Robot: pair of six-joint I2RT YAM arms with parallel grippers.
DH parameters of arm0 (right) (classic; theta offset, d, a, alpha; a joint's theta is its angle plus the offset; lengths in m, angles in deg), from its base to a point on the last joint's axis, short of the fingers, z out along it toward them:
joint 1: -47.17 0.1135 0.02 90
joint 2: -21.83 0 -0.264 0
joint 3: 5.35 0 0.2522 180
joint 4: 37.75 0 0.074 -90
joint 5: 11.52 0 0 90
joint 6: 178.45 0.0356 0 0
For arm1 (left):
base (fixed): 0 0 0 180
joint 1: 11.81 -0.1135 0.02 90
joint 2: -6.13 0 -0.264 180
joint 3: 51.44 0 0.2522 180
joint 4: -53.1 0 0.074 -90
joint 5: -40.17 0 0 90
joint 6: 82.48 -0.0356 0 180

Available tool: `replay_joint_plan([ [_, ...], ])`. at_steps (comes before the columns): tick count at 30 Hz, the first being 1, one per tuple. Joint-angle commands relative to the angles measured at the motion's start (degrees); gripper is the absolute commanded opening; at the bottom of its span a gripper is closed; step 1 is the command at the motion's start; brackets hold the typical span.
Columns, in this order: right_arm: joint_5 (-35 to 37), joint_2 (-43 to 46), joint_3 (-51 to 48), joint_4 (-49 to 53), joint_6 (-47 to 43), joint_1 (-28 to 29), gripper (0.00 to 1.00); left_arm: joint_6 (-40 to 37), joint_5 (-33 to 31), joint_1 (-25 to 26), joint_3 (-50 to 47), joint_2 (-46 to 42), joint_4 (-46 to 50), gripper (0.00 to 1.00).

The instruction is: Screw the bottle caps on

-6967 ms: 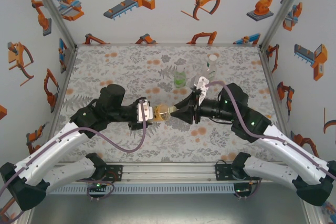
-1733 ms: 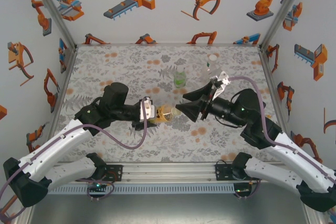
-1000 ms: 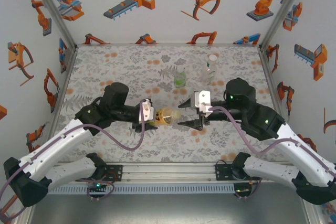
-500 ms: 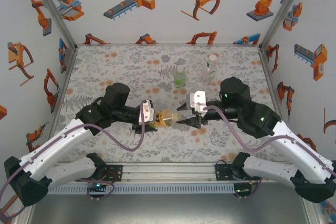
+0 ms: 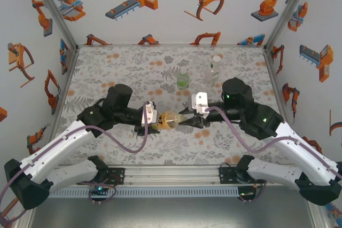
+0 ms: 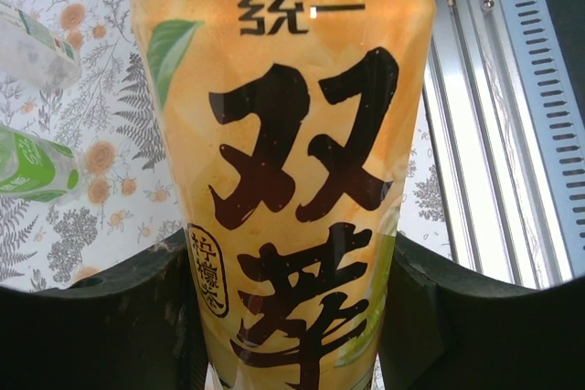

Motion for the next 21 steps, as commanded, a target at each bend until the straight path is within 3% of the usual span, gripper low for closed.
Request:
replay_joint_plan([
  [1, 2.04, 1.44, -0.58, -4.12, 2.24, 0.33, 0.16, -0.94, -0.45, 0.17, 1.85, -0.37, 0.59, 0.00],
  [7, 8.02, 3.69, -5.39, -13.38, 15.48, 0.30, 0.00, -0.36, -3.93, 0.17, 1.16, -1.08, -0.95, 0.00],
  [13, 18.08, 3.72, -8.92, -21.85, 37.45, 0.33, 0.00, 0.47, -8.42, 0.17, 0.62, -1.27, -2.66, 0.00],
  [21, 32.50, 0.96, -9.41, -20.56, 67.13, 0.33, 0.00, 2.03, -14.81, 0.17, -0.57, -2.03, -5.65, 0.00],
])
